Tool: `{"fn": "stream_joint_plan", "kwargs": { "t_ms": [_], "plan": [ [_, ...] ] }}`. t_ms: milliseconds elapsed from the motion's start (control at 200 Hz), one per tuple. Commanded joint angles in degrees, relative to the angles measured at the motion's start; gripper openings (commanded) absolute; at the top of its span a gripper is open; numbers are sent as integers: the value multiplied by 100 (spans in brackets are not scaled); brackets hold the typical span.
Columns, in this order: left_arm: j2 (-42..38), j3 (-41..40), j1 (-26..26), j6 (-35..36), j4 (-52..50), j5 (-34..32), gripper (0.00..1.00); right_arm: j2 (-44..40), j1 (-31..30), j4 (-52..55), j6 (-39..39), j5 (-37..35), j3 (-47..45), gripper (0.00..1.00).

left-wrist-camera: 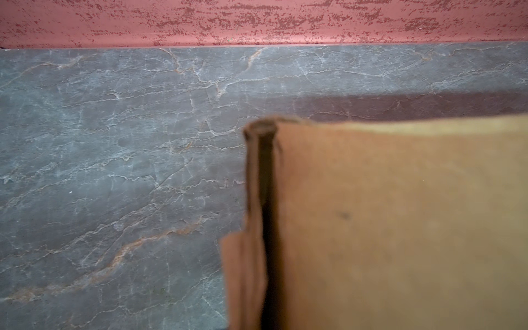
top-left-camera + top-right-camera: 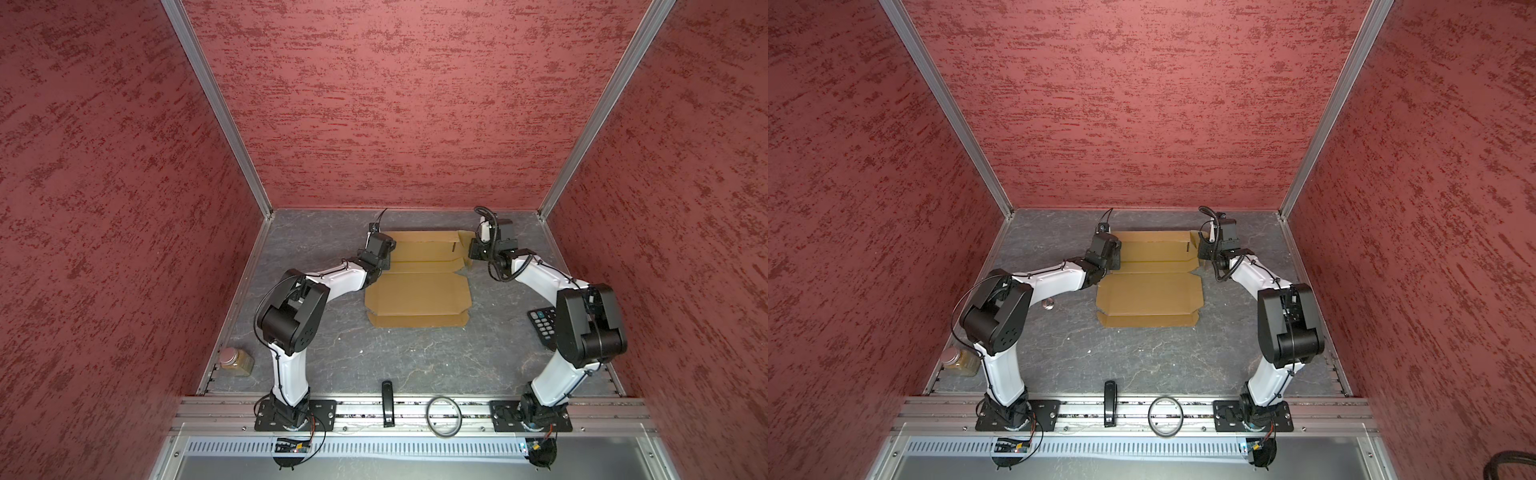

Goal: Assemble paper box
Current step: Fold the bottom flaps of a flat cardboard box at the center of the table.

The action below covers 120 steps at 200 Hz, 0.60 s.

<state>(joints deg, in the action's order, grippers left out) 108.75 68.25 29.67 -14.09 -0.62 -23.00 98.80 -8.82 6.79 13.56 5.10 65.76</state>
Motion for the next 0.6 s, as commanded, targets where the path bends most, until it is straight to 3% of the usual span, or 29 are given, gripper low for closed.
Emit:
{"fn": "stream_joint_plan", "kwargs": {
  "t_ms": [0, 596],
  "plan": [
    [-10, -13, 36, -64, -223, -24, 0, -287, 7, 44, 28, 325, -138, 8],
    [6, -14, 148, -131, -213, -55, 0, -637, -11, 315, 244, 693, -299, 5]
  ]
}}
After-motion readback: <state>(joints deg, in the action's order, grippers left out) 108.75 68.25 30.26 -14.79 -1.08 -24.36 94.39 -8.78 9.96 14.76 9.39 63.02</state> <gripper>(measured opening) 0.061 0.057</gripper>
